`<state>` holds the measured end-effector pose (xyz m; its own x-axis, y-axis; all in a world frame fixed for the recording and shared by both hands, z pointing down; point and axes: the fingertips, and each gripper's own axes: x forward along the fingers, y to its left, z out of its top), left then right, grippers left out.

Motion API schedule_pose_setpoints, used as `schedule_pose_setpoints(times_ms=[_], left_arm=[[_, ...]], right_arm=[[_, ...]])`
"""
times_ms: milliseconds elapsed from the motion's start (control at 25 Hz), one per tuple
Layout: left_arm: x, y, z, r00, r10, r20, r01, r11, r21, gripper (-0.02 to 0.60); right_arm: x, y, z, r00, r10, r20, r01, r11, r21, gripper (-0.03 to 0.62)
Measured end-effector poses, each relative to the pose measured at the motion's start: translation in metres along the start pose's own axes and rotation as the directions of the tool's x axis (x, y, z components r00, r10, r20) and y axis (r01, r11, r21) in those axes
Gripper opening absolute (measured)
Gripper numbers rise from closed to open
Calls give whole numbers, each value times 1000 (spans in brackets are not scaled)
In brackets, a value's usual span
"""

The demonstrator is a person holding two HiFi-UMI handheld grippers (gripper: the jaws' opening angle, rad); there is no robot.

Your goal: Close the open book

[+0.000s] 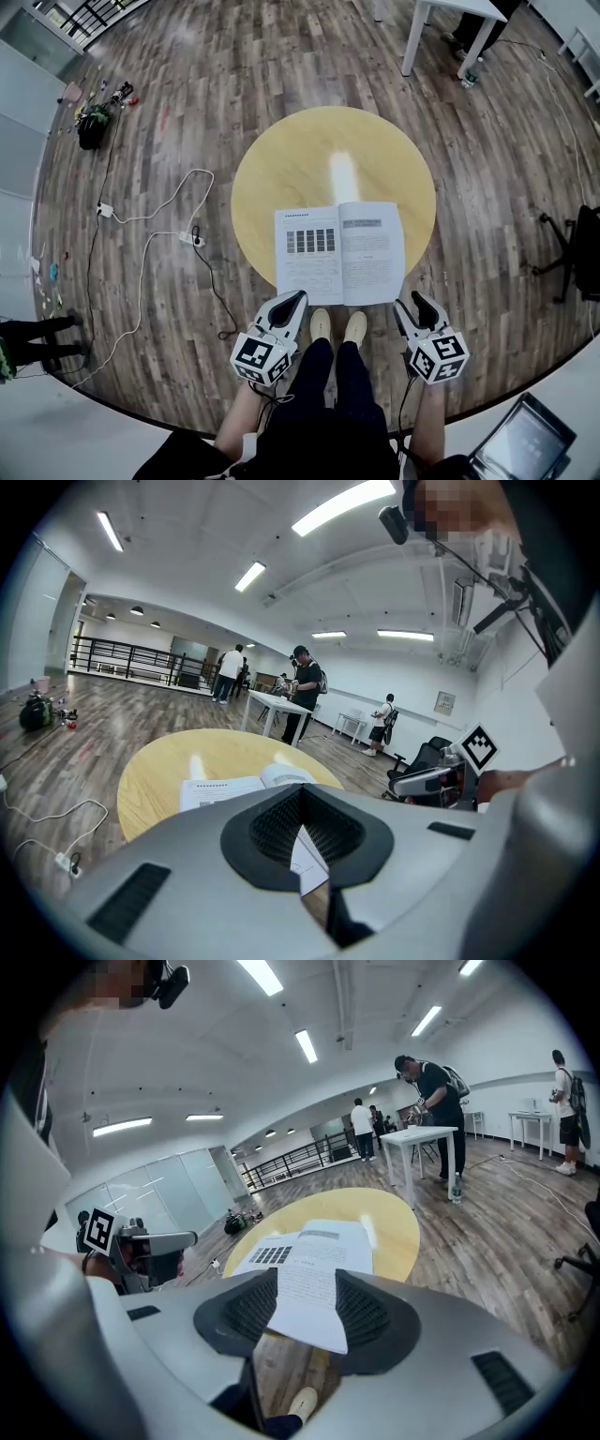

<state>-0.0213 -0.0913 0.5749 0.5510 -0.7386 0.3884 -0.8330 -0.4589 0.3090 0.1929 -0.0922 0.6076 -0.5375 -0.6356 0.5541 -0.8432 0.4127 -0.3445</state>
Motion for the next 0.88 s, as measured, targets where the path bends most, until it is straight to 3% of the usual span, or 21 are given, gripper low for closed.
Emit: schedule_pose_setpoints(times_ms=[160,280,880], left_arm=[[1,1,-1,1000,-1,-6,1,1000,-2,-2],[2,2,-5,1000,-1,-15,1,1000,-6,-2],[13,20,-32,997,11,-75,-14,999,-31,-2]], right_arm=[[8,-11,-13,999,-21,-36,23,998,52,262],[16,-22,-25,998,-28,-63,35,993,110,290],[53,-55,-71,985,-42,-167,72,981,181,290]])
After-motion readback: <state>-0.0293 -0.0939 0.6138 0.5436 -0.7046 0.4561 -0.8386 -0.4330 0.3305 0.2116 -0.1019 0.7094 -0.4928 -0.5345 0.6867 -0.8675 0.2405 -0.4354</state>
